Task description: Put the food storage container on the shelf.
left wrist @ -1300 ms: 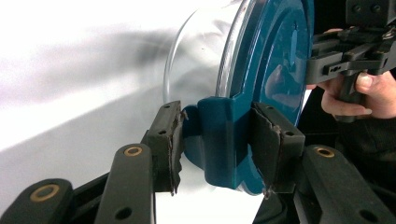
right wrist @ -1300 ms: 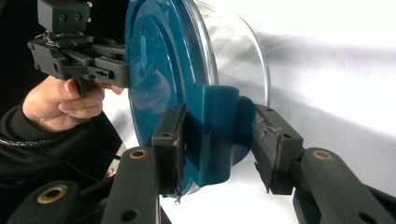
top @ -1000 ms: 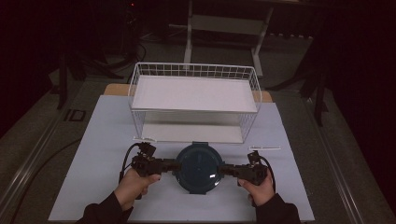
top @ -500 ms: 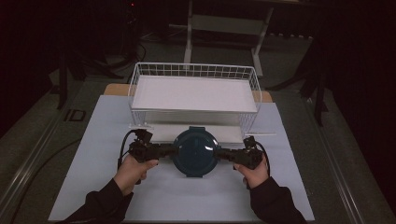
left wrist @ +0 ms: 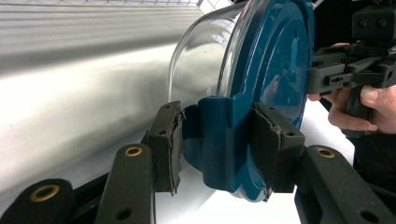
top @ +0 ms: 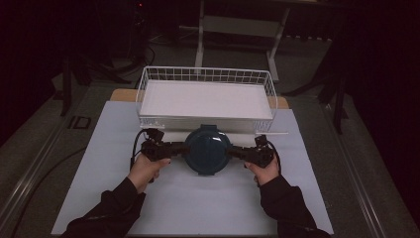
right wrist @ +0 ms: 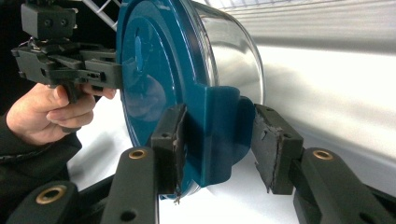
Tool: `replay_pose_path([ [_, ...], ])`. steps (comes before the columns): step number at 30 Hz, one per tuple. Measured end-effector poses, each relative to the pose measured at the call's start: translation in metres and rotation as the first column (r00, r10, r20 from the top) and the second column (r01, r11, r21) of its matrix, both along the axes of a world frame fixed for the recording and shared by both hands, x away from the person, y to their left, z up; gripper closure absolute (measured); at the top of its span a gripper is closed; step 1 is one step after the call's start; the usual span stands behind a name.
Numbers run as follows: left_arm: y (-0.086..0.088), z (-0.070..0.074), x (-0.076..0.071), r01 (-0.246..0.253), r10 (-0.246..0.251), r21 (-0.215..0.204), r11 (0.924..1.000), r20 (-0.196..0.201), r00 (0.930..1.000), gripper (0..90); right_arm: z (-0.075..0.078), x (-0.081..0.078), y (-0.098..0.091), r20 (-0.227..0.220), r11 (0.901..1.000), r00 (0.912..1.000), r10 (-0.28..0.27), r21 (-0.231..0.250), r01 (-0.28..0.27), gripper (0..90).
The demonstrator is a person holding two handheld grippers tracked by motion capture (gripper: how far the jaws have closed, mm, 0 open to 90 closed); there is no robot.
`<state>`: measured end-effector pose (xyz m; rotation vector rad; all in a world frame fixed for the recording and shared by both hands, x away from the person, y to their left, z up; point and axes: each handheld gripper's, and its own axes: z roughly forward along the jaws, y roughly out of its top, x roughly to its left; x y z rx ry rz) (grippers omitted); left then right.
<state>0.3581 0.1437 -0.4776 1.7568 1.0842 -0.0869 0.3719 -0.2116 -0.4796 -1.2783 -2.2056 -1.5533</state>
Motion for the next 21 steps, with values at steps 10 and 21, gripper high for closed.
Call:
replay_pose_path([
  [10,-0.001,-0.017,0.016,-0.028,0.029,-0.016,0.9995,0.024,0.9993,54.7,-0.014,0.019,0.002,0.010,0.9996,0.9996,-0.027,-0.006,0.027,55.9],
  [21,-0.003,-0.026,0.026,-0.037,0.039,-0.043,0.9984,0.046,0.9982,54.5,-0.022,0.028,0.000,0.002,0.9987,0.9988,-0.049,0.008,0.049,55.7],
])
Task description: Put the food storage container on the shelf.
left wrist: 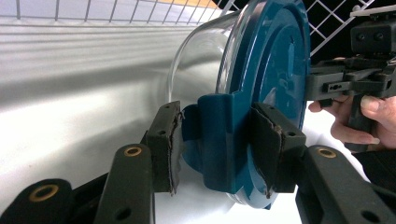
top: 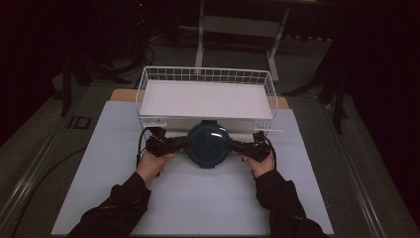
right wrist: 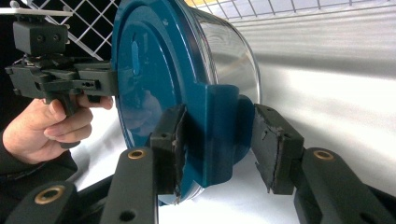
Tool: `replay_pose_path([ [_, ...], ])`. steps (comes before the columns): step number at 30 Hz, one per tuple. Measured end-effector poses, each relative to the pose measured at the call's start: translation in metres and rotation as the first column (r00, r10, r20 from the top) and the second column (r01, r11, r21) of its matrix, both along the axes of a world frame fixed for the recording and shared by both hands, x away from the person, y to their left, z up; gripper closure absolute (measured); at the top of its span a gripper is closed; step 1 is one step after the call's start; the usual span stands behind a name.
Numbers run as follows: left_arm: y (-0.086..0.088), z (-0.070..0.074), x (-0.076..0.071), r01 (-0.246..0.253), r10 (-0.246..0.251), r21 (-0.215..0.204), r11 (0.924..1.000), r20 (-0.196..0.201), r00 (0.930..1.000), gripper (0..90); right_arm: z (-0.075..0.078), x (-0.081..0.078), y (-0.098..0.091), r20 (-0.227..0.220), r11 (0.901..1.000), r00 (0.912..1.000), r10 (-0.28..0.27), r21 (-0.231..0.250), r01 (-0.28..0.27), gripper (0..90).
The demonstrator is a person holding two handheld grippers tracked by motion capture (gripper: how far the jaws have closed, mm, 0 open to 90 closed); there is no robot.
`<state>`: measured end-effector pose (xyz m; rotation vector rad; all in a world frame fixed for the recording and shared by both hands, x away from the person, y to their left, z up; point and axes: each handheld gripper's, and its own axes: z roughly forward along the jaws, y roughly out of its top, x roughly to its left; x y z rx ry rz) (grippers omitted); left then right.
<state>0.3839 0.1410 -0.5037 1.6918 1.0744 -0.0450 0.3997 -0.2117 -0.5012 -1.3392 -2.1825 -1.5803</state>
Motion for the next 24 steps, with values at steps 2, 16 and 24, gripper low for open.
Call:
replay_pose_path([
  [2,-0.001,0.001,0.000,0.000,0.000,0.002,1.0000,0.004,1.0000,54.3,-0.001,0.003,0.000,0.016,1.0000,0.9999,0.000,-0.004,0.000,55.6],
  [16,-0.003,-0.007,0.005,-0.091,0.089,0.022,0.9956,0.080,0.9928,49.7,0.002,0.004,0.007,0.047,0.9945,0.9956,-0.081,-0.063,0.084,52.1],
  [24,-0.004,-0.012,0.007,-0.155,0.153,0.014,0.9878,0.092,0.9839,36.1,0.005,0.004,0.012,0.100,0.9863,0.9882,-0.116,-0.106,0.127,46.2],
])
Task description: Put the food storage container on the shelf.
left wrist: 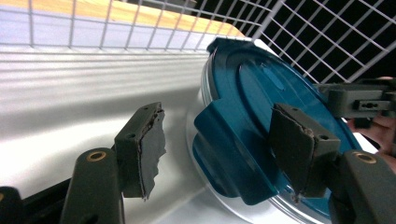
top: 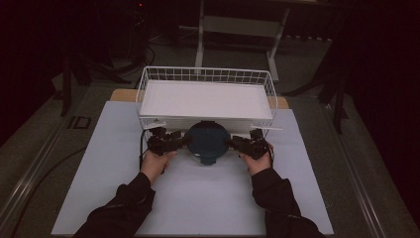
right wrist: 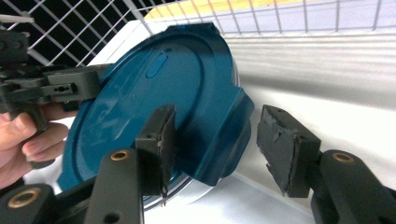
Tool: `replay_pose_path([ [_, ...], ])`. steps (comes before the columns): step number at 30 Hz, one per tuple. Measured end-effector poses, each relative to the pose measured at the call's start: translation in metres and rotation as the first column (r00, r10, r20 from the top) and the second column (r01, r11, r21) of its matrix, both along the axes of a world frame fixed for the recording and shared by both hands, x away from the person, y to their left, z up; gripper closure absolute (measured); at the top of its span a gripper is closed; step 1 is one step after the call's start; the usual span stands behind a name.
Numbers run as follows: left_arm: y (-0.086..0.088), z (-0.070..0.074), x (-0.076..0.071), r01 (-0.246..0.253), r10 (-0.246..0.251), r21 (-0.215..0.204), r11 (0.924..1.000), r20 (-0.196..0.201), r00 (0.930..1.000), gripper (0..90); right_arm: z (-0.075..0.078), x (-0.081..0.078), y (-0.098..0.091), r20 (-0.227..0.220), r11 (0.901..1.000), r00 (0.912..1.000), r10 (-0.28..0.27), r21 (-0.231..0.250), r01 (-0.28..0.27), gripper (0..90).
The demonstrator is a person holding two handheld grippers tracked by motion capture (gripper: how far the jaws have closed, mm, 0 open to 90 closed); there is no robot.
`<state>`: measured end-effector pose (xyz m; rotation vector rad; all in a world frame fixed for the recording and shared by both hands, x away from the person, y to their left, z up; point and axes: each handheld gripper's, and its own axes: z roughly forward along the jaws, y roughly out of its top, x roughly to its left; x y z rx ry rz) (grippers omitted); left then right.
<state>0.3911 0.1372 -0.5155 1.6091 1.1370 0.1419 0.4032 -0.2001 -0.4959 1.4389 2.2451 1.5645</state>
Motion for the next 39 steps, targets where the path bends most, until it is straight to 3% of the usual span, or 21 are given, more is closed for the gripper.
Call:
replay_pose_path([
  [5,0.000,0.002,0.002,-0.003,0.003,0.010,0.9999,-0.005,1.0000,36.0,0.001,0.001,0.002,-0.009,0.9998,0.9997,-0.022,0.002,0.022,45.7],
  [9,-0.001,0.005,0.000,0.004,-0.004,0.003,1.0000,-0.026,0.9997,31.7,0.003,-0.003,0.004,0.003,0.9994,0.9994,-0.033,-0.011,0.033,43.5],
  [10,-0.001,0.005,-0.001,0.006,-0.006,0.000,1.0000,-0.030,0.9995,29.6,0.003,-0.003,0.004,0.024,0.9997,0.9995,-0.020,-0.011,0.020,43.0],
  [14,-0.006,0.010,-0.007,0.011,-0.009,0.058,0.9983,-0.024,0.9997,27.8,0.007,-0.008,0.006,0.034,0.9994,0.9993,-0.017,-0.030,0.018,40.7],
  [15,-0.008,0.012,-0.010,0.010,-0.009,0.044,0.9990,-0.040,0.9991,27.8,0.009,-0.010,0.006,0.041,0.9993,0.9991,-0.013,-0.035,0.014,39.8],
  [17,-0.009,0.014,-0.013,0.021,-0.020,0.067,0.9975,-0.025,0.9995,27.8,0.013,-0.014,0.007,0.054,0.9988,0.9984,-0.013,-0.047,0.016,39.6],
  [25,-0.004,0.025,-0.031,0.086,-0.087,0.069,0.9939,0.009,0.9962,26.2,0.023,-0.030,0.009,0.068,0.9989,0.9977,0.004,-0.048,-0.001,38.8],
  [28,0.000,0.028,-0.039,0.131,-0.133,0.075,0.9886,0.026,0.9908,24.3,0.026,-0.036,0.009,0.075,0.9987,0.9971,0.015,-0.049,-0.011,38.2],
  [35,0.007,0.035,-0.059,0.169,-0.173,0.082,0.9823,0.052,0.9835,17.6,0.029,-0.051,0.012,0.090,0.9979,0.9951,0.042,-0.053,-0.037,37.9],
  [39,0.008,0.039,-0.072,0.198,-0.206,0.131,0.9714,0.048,0.9774,13.8,0.030,-0.062,0.017,0.092,0.9971,0.9936,0.065,-0.046,-0.061,38.2],
])
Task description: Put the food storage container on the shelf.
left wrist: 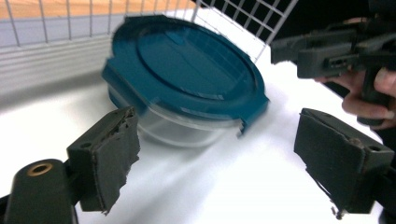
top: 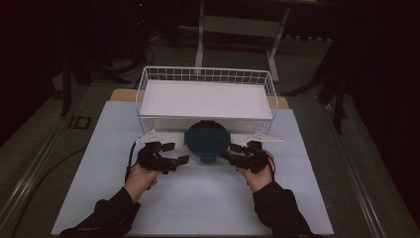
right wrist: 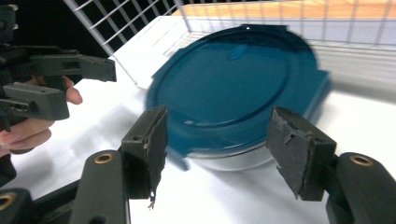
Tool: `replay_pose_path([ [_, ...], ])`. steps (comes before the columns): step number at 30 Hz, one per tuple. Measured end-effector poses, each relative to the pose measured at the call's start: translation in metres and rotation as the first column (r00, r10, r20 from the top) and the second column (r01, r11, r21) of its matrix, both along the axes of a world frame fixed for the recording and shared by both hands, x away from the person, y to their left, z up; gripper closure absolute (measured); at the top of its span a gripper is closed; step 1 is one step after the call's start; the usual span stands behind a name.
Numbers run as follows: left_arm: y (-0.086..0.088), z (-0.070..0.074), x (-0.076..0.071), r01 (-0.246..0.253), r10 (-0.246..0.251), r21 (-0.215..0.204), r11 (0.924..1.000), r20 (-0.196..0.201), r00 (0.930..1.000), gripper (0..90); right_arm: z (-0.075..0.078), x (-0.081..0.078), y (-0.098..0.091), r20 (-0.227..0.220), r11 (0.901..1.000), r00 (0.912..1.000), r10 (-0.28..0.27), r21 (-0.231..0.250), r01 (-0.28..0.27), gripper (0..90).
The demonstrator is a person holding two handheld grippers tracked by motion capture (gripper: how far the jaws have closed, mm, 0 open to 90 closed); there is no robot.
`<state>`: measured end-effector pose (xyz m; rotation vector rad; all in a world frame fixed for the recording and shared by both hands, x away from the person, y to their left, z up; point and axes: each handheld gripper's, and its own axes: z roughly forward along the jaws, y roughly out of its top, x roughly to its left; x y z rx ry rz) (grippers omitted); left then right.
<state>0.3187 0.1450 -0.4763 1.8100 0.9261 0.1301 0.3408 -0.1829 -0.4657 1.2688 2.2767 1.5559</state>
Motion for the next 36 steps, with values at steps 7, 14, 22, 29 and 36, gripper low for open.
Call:
replay_pose_path([
  [7,-0.001,0.003,-0.019,0.037,-0.037,0.051,0.9980,0.009,0.9993,1.7,-0.002,-0.020,0.016,-0.008,0.9983,0.9990,0.043,-0.038,-0.043,46.7],
  [14,0.000,0.004,-0.032,0.046,-0.048,0.063,0.9970,0.027,0.9985,1.4,-0.011,-0.032,0.031,-0.026,0.9945,0.9963,0.082,-0.064,-0.083,58.1],
  [22,0.009,-0.007,-0.044,0.054,-0.055,0.015,0.9984,0.022,0.9983,1.4,-0.026,-0.032,0.043,-0.079,0.9864,0.9910,0.108,-0.116,-0.117,89.8],
  [29,0.010,-0.010,-0.045,0.060,-0.061,0.013,0.9981,0.035,0.9976,1.4,-0.032,-0.024,0.051,-0.075,0.9826,0.9921,0.101,-0.149,-0.111,89.8],
  [36,0.010,-0.012,-0.046,0.055,-0.055,0.008,0.9985,0.043,0.9976,1.4,-0.038,-0.013,0.051,-0.084,0.9839,0.9935,0.076,-0.155,-0.088,89.8],
])
